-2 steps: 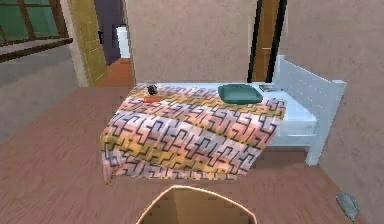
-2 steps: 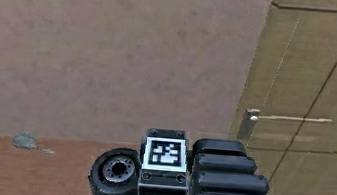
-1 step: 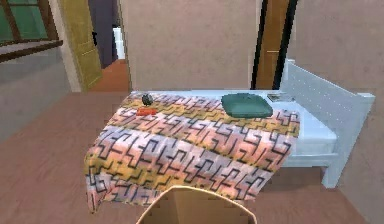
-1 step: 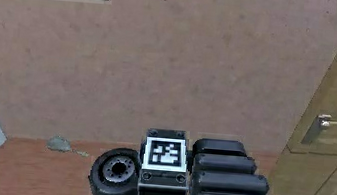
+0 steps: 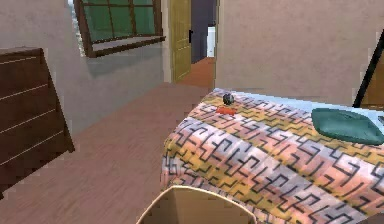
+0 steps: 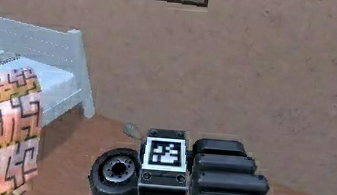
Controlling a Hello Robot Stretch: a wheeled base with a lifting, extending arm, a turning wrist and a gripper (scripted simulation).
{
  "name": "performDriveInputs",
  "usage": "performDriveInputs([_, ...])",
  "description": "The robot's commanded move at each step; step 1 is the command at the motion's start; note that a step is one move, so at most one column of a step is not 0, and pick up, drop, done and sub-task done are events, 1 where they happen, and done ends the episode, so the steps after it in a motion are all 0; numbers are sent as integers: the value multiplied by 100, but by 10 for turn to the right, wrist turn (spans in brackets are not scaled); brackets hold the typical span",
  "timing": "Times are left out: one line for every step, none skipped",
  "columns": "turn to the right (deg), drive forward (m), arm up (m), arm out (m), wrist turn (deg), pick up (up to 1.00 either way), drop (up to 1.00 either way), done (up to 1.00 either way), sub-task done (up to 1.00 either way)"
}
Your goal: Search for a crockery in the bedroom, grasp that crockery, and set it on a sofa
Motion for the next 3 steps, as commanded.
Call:
performDriveInputs([0,45,0,0,0,0,0,0,0])
performDriveInputs([-450,0,0,0,0,0,0,0,0])
performDriveInputs([0,95,0,0,0,0,0,0,0])
